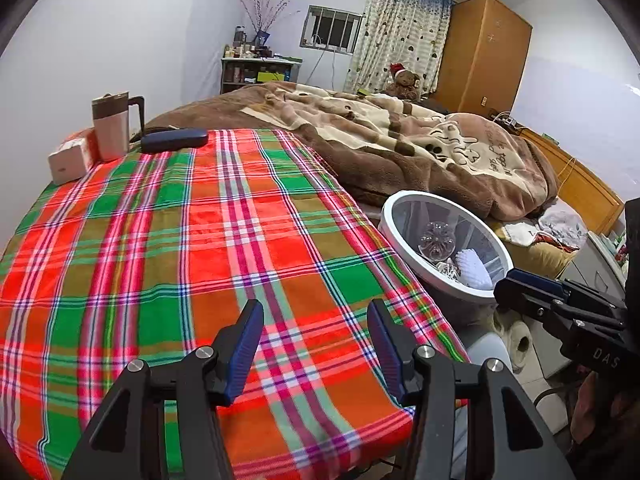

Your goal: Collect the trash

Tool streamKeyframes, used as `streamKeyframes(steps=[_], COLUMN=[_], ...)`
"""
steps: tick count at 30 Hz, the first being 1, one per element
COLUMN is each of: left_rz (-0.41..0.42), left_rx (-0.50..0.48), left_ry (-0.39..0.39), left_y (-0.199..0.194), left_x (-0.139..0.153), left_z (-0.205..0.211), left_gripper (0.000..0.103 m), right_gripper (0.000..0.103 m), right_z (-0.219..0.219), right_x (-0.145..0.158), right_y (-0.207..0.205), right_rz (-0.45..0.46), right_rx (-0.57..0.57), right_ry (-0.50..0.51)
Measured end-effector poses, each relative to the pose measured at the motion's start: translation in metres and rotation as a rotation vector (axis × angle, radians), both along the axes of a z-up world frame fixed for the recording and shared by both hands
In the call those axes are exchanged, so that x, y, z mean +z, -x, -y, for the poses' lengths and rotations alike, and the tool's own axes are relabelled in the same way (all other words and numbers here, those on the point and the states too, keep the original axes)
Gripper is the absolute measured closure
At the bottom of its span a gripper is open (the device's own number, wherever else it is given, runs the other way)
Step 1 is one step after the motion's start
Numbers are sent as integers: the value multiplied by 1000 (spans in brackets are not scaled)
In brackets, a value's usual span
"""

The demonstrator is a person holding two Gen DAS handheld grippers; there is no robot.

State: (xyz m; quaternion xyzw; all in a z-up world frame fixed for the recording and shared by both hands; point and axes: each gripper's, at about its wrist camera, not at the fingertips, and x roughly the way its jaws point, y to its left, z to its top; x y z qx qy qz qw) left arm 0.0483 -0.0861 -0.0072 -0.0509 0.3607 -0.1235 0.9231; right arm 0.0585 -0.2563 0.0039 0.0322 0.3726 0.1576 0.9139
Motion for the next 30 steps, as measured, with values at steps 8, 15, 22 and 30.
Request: streamKeyframes(steps=[8, 15, 22, 30], left_rz=[8, 9, 14, 14], left_rx=[33, 52, 58, 59], left_ry=[-1, -12, -20, -17], left_y=[14, 22, 27, 27], left_x=[2, 0, 0, 0], left_z=[-12, -16, -18, -18], left_gripper=[49, 49, 49, 49], right_gripper=[64, 64, 64, 64], right_z=[-11, -17, -20, -22], right_x=[3, 3, 2, 2], right_y=[10, 14, 15, 15], right_rz=[10, 15, 14, 17], right_rx=[20, 29, 31, 32], right_ry=[15, 27, 26, 29])
